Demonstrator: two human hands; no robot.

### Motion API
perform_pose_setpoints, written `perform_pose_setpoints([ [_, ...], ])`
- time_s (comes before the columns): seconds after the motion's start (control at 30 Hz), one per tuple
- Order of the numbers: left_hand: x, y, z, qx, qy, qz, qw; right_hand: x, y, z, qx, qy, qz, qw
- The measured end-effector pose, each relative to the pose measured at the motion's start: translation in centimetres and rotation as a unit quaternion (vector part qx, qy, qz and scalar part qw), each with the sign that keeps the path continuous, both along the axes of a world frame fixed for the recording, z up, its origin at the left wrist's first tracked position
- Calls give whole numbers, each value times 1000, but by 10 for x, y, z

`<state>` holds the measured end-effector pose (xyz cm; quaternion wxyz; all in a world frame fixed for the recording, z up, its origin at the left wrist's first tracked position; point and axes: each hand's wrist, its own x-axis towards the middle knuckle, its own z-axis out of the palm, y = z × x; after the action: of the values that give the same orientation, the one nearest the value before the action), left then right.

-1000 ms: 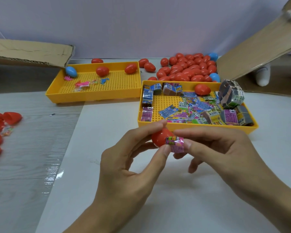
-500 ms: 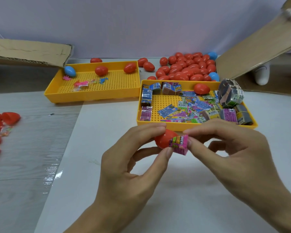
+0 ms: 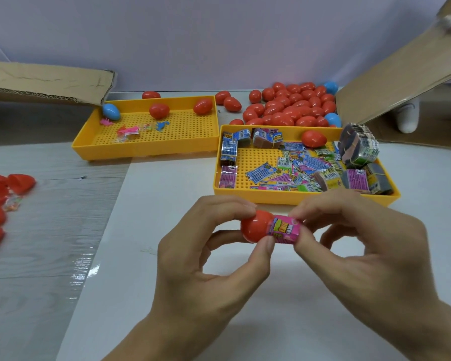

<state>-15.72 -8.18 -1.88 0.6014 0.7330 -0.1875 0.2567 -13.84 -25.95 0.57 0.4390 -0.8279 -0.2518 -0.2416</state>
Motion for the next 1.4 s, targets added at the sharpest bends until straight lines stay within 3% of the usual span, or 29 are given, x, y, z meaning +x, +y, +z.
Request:
perform_pose_setpoints([
  [0.37,0,1,1,67,-41,20,997,0,1,3,-30,54,-13,998],
  [0.53,0,1,2,87,-59,42,994,0,1,7,6,169,29,985],
  [0.7,-1,1,0,43,-15,1,999,6,-5,9,64,251,45,965],
  [1.17,3,2,-7,-3,27,-49,998,3,-5,15,-23,200,17,979],
  [1.4,3,3,-6,-32,33,-55,997,10,-8,15,26,306,87,948],
])
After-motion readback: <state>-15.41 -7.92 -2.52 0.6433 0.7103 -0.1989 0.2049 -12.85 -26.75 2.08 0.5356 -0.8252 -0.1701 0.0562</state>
